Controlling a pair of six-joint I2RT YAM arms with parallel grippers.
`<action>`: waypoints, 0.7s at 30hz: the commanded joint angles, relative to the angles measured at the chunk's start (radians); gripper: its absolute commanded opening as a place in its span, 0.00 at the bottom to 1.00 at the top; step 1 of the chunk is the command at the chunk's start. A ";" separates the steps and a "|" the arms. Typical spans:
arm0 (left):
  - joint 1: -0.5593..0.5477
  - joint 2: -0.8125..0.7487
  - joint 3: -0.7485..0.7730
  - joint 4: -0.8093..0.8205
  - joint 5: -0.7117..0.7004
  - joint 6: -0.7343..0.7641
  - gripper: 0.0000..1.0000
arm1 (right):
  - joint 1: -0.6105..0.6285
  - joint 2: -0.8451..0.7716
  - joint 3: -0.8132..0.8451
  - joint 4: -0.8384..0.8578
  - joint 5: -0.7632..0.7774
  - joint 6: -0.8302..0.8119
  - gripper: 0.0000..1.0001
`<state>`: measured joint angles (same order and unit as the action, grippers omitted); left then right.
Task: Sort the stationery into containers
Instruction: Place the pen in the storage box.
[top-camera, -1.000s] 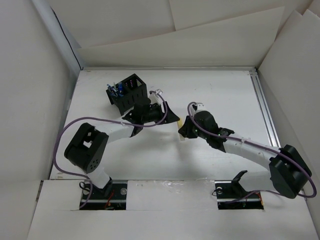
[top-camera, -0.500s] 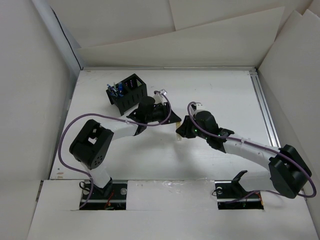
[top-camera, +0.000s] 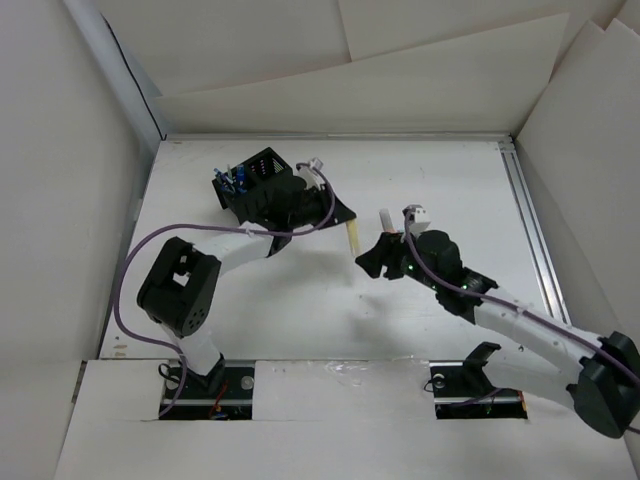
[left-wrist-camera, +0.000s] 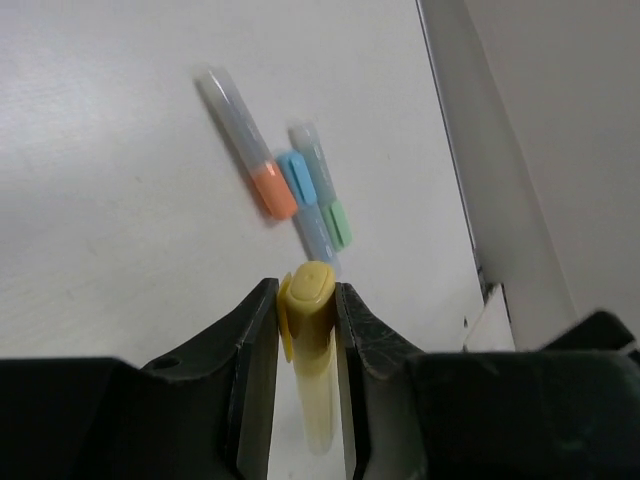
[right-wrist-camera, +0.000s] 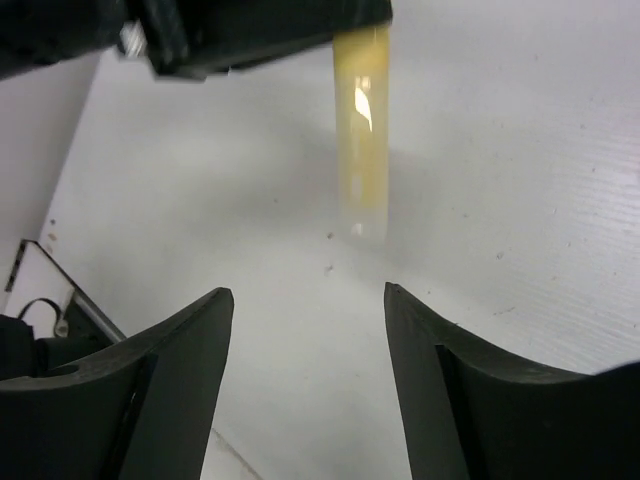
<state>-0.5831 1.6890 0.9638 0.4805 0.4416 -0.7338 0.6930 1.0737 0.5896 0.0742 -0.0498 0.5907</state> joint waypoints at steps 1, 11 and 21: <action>0.063 -0.081 0.156 -0.054 -0.162 0.010 0.00 | -0.010 -0.113 -0.023 0.009 0.023 -0.006 0.68; 0.233 0.079 0.646 -0.398 -0.648 0.065 0.00 | -0.010 -0.189 -0.091 0.009 0.138 0.021 0.70; 0.342 0.175 0.805 -0.499 -0.944 0.273 0.00 | -0.010 -0.218 -0.120 0.009 0.257 0.049 0.00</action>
<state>-0.2398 1.8565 1.7329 0.0231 -0.3687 -0.5591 0.6868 0.8783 0.4736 0.0521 0.1387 0.6270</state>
